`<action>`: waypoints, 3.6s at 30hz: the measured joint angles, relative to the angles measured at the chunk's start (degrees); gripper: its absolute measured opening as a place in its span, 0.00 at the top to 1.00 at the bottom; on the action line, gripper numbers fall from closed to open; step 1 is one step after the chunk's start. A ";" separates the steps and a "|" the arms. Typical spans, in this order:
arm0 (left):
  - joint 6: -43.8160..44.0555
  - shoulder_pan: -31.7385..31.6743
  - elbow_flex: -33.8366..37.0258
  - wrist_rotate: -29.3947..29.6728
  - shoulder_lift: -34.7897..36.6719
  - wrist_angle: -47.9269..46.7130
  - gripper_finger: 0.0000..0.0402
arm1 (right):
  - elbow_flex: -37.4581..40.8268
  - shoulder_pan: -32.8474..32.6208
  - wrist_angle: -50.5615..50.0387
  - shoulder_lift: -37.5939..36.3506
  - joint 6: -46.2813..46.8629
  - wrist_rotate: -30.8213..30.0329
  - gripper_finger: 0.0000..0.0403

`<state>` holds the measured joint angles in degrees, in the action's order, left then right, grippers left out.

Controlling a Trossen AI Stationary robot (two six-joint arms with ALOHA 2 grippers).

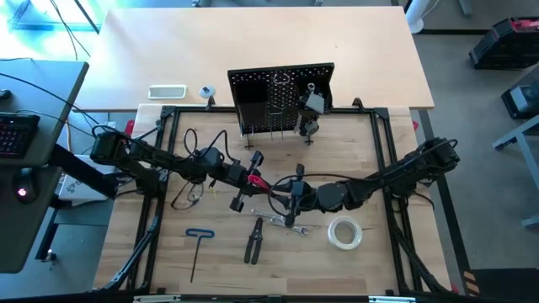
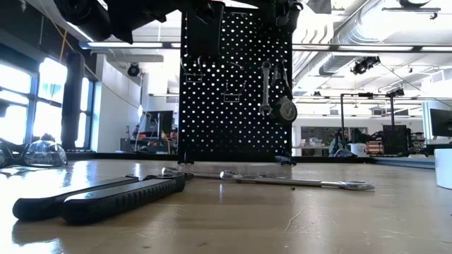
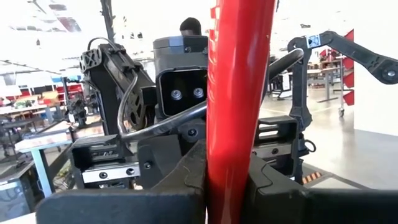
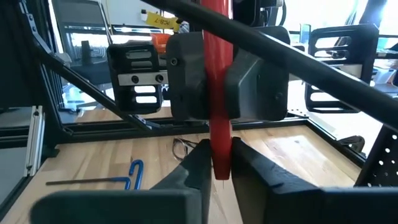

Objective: Hang tools onto peg board
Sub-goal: Put the red cutter into the black bin on the pegboard

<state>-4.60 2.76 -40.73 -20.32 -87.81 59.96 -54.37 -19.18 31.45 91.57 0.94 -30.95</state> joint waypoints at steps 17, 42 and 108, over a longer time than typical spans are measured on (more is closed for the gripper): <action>1.56 0.20 0.00 -1.12 0.32 -0.60 0.80 | -0.04 -1.57 -0.71 0.04 -1.01 -3.61 0.96; 1.99 -2.34 0.05 -1.19 15.06 -13.48 0.58 | -0.07 -2.32 -0.33 0.04 -2.45 -7.01 0.97; -20.13 -28.65 -38.81 5.04 20.56 -65.93 0.88 | 0.01 -3.13 -13.66 -0.09 7.44 -18.34 0.57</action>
<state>-24.73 -25.89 -79.54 -15.28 -67.25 -5.96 -54.36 -22.31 17.79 91.48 8.38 -49.28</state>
